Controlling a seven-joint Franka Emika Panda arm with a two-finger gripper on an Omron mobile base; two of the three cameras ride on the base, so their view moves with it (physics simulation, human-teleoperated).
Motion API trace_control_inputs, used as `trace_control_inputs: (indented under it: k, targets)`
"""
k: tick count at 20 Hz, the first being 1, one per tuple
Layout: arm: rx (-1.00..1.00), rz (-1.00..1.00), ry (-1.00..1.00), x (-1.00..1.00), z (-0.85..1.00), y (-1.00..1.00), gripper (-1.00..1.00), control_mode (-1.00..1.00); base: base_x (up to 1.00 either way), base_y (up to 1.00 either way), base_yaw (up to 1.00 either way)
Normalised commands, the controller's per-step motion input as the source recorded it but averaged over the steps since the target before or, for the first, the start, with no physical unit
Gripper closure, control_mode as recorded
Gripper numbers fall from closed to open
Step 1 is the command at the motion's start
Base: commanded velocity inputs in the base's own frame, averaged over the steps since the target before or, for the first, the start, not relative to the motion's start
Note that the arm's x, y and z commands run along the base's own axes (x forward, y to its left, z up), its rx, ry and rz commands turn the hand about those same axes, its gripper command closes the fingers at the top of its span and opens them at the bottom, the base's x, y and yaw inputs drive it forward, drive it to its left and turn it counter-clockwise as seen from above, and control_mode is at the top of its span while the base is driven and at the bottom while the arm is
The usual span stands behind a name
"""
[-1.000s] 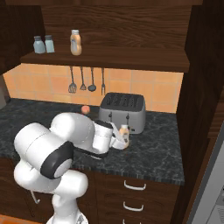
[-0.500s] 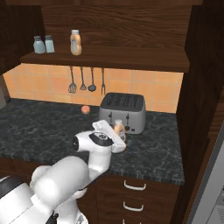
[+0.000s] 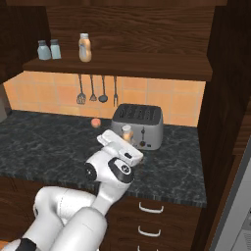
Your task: Put the shaker and condiment bottle from the counter next to their counterparts in the cabinet.
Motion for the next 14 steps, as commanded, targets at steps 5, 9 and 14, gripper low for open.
trace_control_inputs:
  k: [5, 9, 14]
  targets:
    - [-0.01, 0.22, 0.00, -0.60, 0.82, 0.00, 1.00, -1.00, 0.00, 0.00, 0.00]
    - [-0.05, 0.16, 0.00, -0.74, 0.84, 0.00, 1.00, -1.00, 0.00, 0.00, 0.00]
    - [-0.09, 0.13, 0.03, -0.62, 0.99, 0.00, 1.00, -1.00, 0.00, 0.00, 0.00]
